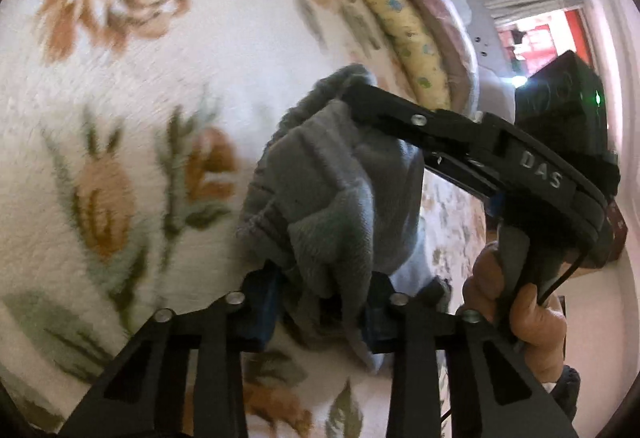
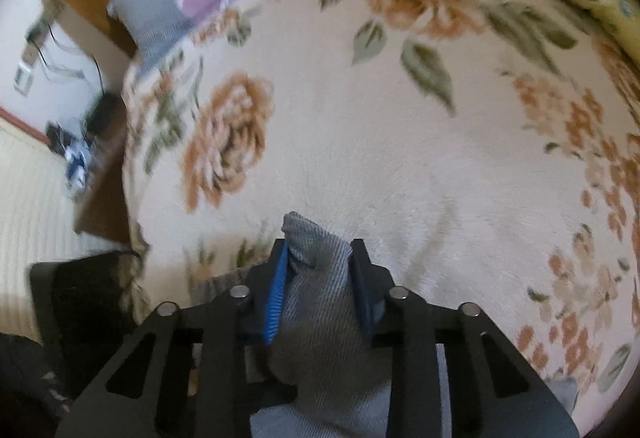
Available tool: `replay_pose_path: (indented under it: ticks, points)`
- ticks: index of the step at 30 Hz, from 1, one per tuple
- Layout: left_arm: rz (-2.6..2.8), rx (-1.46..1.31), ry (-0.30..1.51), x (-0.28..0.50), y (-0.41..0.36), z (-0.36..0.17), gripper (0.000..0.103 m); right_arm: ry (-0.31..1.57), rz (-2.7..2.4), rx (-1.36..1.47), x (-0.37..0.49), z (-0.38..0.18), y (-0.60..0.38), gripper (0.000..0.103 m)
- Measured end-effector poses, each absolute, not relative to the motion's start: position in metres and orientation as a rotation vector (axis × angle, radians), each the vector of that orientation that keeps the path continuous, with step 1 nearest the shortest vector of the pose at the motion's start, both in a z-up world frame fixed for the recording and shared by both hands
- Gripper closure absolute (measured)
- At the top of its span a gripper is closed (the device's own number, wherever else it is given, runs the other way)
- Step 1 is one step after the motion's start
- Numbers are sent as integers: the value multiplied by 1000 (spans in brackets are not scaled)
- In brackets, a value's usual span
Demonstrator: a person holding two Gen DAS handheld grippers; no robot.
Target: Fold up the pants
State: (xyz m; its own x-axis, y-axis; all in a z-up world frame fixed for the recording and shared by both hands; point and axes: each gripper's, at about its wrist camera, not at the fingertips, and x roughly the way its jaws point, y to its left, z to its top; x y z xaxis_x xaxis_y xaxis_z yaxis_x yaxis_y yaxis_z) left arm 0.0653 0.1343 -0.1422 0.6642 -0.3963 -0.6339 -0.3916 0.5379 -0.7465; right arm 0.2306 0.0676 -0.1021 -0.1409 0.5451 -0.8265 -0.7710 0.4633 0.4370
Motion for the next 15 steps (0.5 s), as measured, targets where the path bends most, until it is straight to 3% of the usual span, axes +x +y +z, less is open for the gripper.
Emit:
replay_pose_path:
  ticks: [15]
  points:
    - [-189,-773,822,80,47,-58,77,1058,1097,144,232,-18,-86,73]
